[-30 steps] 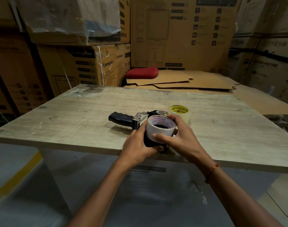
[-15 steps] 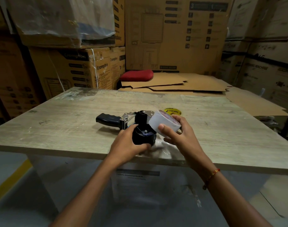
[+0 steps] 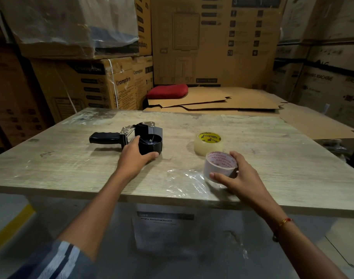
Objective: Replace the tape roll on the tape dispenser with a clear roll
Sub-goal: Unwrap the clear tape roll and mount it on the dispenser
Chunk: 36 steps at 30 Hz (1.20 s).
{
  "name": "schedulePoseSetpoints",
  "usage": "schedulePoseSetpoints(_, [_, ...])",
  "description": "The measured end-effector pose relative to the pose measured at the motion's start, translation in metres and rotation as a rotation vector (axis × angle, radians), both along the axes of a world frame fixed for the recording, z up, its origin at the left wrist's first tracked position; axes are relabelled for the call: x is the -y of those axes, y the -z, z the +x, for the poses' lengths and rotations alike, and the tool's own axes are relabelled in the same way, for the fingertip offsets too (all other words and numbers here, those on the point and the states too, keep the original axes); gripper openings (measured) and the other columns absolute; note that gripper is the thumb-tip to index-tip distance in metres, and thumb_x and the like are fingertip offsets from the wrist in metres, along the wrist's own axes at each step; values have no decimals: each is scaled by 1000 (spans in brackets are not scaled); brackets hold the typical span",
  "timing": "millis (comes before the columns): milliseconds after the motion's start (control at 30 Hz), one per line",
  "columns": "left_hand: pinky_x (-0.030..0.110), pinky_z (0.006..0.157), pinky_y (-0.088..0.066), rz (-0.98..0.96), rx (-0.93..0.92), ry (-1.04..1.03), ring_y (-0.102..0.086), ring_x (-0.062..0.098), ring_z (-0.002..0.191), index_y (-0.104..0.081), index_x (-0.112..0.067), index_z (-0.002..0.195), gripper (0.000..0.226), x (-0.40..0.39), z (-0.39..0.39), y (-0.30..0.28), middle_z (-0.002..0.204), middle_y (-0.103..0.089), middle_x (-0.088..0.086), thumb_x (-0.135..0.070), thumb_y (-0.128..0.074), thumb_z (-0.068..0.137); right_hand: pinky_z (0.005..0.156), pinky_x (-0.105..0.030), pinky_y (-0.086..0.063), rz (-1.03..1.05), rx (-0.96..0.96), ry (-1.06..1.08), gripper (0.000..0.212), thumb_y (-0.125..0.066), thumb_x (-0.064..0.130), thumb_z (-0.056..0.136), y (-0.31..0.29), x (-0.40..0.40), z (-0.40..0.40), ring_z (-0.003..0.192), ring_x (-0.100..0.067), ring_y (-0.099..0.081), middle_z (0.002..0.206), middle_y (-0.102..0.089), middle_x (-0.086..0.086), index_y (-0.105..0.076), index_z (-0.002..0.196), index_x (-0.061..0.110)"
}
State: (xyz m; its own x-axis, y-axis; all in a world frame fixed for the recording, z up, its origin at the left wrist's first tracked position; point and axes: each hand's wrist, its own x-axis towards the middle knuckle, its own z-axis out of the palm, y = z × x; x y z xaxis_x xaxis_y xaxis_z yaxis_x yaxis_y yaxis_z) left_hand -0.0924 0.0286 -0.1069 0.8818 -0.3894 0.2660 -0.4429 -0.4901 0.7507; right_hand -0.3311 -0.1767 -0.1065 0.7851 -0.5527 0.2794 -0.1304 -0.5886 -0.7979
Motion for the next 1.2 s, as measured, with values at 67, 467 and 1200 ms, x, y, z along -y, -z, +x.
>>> schedulePoseSetpoints(67, [41, 92, -48, 14, 11, 2, -51, 20, 113, -44, -19, 137, 75, 1, 1, 1, 130, -56, -2, -40, -81, 75, 67, -13, -48, -71, -30, 18, 95, -86, 40, 73, 1, 2, 2, 92, -7, -62, 126, -57, 5, -36, 150, 15])
schedulePoseSetpoints(467, [28, 91, -40, 57, 602, 114, -47, 17, 115, -63, -15, 118, 29, 29, -57, 2, 120, -59, 0, -25, -64, 91, 100, -37, -46, -244, -158, 203, 97, -83, 49, 74, -1, 47, -4, 125, -27, -52, 139, -52, -11, -37, 148, 7])
schedulePoseSetpoints(1200, [35, 81, -43, 87, 98, 320, -53, 22, 100, -54, -27, 108, 37, 132, -59, -2, 116, -57, 2, -41, -75, 81, 78, -36, -52, -988, 160, 61, 21, -66, 27, 93, 7, 53, -4, 101, -28, -55, 108, -61, -8, -65, 104, 8])
